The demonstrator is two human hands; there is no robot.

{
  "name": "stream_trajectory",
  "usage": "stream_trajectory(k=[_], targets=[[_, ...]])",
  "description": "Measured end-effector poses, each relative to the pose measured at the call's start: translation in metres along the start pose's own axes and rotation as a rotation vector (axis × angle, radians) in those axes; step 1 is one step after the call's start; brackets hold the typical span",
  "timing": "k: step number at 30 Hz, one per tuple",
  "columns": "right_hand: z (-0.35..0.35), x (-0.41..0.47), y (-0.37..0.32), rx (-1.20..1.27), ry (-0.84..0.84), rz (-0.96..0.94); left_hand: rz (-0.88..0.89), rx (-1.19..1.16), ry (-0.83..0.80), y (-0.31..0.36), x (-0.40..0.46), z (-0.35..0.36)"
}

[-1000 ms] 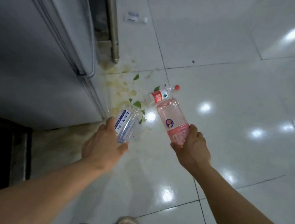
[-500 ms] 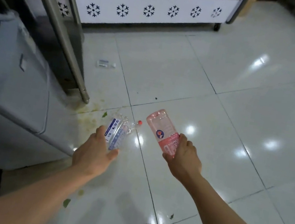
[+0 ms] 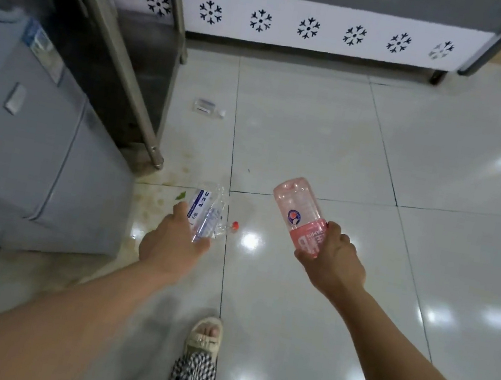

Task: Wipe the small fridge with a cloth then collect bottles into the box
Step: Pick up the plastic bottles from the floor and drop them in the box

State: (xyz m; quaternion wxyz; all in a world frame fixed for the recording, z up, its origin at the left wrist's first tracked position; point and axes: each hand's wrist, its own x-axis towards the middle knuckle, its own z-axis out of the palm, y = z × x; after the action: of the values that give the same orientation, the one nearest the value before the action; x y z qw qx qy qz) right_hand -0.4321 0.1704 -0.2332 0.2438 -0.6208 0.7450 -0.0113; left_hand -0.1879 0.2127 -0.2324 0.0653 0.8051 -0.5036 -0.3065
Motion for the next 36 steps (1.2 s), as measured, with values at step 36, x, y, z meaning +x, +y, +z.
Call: stream_trajectory(k=[36], targets=[[-0.015,0.558,-0.184,-0.312,-0.452,-0.487,-0.794,-0.572,0.361,0.173,0.399,0.038]])
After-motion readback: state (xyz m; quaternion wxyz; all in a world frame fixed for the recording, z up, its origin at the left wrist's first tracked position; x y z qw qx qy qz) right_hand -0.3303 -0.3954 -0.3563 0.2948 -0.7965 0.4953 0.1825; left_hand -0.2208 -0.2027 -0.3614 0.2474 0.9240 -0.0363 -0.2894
